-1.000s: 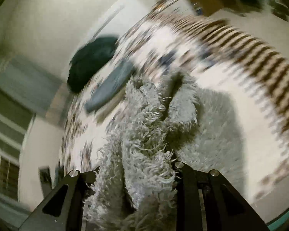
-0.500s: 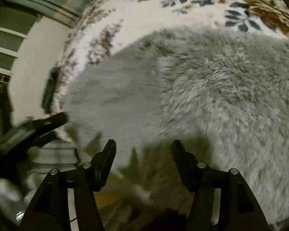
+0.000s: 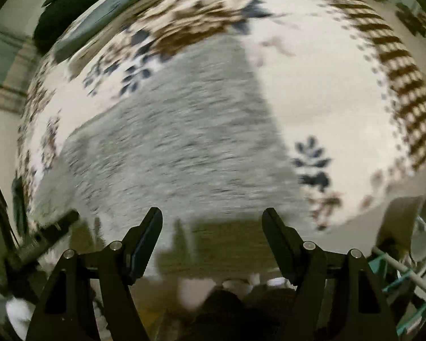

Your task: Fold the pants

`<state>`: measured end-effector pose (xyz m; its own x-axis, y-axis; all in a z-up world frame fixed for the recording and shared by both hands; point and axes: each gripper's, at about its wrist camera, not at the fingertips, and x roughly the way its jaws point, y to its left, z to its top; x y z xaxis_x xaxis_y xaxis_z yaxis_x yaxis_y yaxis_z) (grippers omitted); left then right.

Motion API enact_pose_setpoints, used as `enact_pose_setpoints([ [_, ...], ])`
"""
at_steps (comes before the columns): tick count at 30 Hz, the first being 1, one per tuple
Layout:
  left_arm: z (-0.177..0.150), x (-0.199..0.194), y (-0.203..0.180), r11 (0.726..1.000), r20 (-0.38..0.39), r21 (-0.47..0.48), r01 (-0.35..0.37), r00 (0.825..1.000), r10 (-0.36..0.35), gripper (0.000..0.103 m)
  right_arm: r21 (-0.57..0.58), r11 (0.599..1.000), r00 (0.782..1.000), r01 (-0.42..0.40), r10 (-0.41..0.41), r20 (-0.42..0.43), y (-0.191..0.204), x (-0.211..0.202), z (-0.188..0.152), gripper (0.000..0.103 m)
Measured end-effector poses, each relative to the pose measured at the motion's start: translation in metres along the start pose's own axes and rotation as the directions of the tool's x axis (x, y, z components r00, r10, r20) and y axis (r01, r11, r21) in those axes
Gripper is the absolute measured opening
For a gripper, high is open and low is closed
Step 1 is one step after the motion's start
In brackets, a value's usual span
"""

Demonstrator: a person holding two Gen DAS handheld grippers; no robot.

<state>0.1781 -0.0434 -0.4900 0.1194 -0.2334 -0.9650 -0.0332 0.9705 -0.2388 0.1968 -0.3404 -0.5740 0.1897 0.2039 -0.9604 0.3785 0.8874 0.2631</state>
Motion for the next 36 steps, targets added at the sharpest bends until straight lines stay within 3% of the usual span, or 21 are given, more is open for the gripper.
enact_pose_setpoints([
  [2, -0.012, 0.021, -0.001, 1.0, -0.043, -0.002, -0.003, 0.999, 0.003, 0.081, 0.021, 1.0, 1.0, 0.009, -0.009, -0.005, -0.01, 0.001, 0.001, 0.075],
  [4, -0.02, 0.043, 0.002, 1.0, -0.111, -0.024, 0.015, 0.994, -0.017, 0.054, 0.043, 0.999, 1.0, 0.011, -0.011, -0.018, -0.015, 0.008, 0.003, 0.075],
  [6, -0.027, 0.048, 0.008, 0.998, -0.106, -0.043, 0.041, 0.993, -0.045, 0.054, 0.064, 0.998, 1.0, 0.016, -0.015, -0.015, -0.018, 0.017, 0.008, 0.075],
  [11, -0.018, 0.022, 0.01, 0.999, -0.075, -0.026, 0.03, 0.997, -0.032, 0.054, 0.078, 0.997, 1.0, -0.01, 0.01, 0.012, -0.022, 0.021, 0.027, 0.075],
  [14, 0.007, -0.009, 0.008, 0.996, 0.021, -0.052, 0.068, 0.998, -0.067, 0.057, 0.063, 0.998, 1.0, -0.017, 0.016, 0.016, -0.022, 0.025, 0.045, 0.075],
  [16, 0.028, -0.022, 0.001, 0.993, 0.083, -0.045, 0.113, 0.991, -0.109, 0.066, 0.057, 0.998, 1.0, -0.016, 0.015, 0.025, -0.023, 0.025, 0.056, 0.075],
  [21, 0.066, -0.014, -0.02, 0.989, 0.14, 0.004, 0.147, 0.979, -0.146, 0.065, 0.044, 0.999, 0.999, -0.002, 0.001, 0.036, -0.019, 0.029, 0.078, 0.075],
  [23, 0.074, -0.005, -0.031, 0.989, 0.152, 0.048, 0.142, 0.977, -0.147, 0.053, 0.03, 1.0, 0.999, 0.007, -0.008, 0.039, -0.016, 0.031, 0.084, 0.075],
  [24, 0.076, -0.002, -0.034, 0.986, 0.16, 0.065, 0.153, 0.974, -0.162, 0.019, 0.023, 1.0, 0.999, 0.017, -0.018, 0.04, -0.014, 0.032, 0.087, 0.075],
  [25, 0.076, 0.0, -0.037, 0.986, 0.157, 0.073, 0.148, 0.975, -0.158, 0.003, 0.019, 1.0, 0.999, 0.024, -0.025, 0.04, -0.013, 0.033, 0.087, 0.075],
  [29, 0.067, -0.016, -0.019, 0.98, 0.196, 0.045, 0.193, 0.96, -0.198, 0.003, 0.01, 0.999, 0.999, 0.038, -0.038, 0.039, -0.011, 0.037, 0.09, 0.075],
  [32, 0.061, -0.033, 0.004, 0.972, 0.205, -0.04, 0.232, 0.954, -0.219, 0.003, 0.009, 0.999, 0.999, 0.036, -0.036, 0.04, -0.011, 0.037, 0.091, 0.075],
  [36, 0.063, -0.02, 0.025, 0.966, 0.166, -0.113, 0.234, 0.963, -0.214, 0.004, 0.006, 0.999, 0.999, 0.039, -0.039, 0.035, -0.01, 0.038, 0.092, 0.075],
])
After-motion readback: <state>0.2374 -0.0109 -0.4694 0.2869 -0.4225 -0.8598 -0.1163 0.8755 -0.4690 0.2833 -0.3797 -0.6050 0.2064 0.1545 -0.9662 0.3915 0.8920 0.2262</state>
